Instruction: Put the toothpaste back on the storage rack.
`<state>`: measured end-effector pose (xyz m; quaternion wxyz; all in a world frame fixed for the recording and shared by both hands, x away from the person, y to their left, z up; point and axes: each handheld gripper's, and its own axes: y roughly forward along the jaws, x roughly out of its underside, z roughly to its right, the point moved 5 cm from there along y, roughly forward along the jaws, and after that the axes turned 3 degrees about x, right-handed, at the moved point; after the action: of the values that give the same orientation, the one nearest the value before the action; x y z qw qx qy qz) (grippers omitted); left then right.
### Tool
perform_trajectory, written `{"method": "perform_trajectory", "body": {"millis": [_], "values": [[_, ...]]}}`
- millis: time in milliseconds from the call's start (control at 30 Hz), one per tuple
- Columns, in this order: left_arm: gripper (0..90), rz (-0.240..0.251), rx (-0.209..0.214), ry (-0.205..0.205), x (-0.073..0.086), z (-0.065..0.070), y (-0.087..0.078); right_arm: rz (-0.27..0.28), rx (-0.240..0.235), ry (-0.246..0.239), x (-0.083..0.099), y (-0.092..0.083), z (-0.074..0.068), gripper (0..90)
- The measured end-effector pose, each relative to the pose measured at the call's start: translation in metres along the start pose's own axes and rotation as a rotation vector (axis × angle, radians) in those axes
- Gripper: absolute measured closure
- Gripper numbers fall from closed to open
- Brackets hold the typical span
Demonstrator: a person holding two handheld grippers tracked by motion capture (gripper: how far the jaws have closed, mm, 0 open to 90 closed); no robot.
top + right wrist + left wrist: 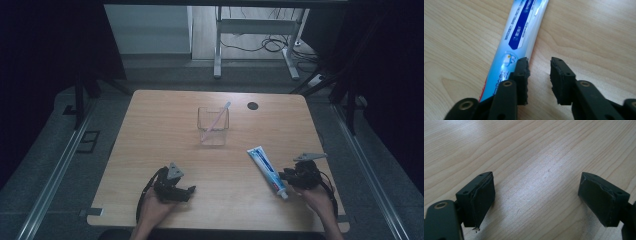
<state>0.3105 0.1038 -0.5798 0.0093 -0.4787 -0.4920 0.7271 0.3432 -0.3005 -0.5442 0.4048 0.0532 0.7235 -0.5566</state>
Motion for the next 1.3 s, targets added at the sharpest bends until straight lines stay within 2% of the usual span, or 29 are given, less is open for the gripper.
{"method": "perform_trajectory", "body": {"millis": [33, 200, 333, 467, 667, 1100, 1200, 1300], "values": [[14.2, 0.000, 0.000, -0.001, 0.000, 0.000, 0.000, -0.005, 0.007, 0.005, -0.001, -0.001, 0.001, 60.1], [14.2, 0.000, 0.000, -0.003, 0.000, 0.000, 0.000, -0.002, 0.006, 0.005, -0.003, -0.004, 0.002, 53.5], [14.2, 0.000, 0.001, -0.004, 0.000, 0.000, 0.000, -0.010, -0.004, -0.007, -0.010, -0.006, -0.003, 47.1], [14.2, 0.002, 0.001, -0.006, 0.000, 0.000, 0.000, -0.023, -0.014, -0.029, -0.014, -0.006, -0.010, 43.7], [14.2, 0.003, 0.000, -0.006, 0.000, 0.000, 0.000, -0.044, -0.032, -0.020, -0.021, -0.003, -0.017, 39.5], [14.2, 0.001, -0.001, -0.005, 0.000, 0.000, 0.000, -0.144, -0.046, -0.046, -0.030, 0.017, -0.032, 38.0], [14.2, 0.001, -0.001, -0.005, 0.000, 0.000, 0.000, -0.172, -0.024, -0.068, -0.036, 0.022, -0.036, 38.6], [14.2, 0.001, -0.001, -0.005, 0.000, 0.000, 0.000, -0.193, -0.011, -0.068, -0.041, 0.027, -0.036, 39.2]]}}
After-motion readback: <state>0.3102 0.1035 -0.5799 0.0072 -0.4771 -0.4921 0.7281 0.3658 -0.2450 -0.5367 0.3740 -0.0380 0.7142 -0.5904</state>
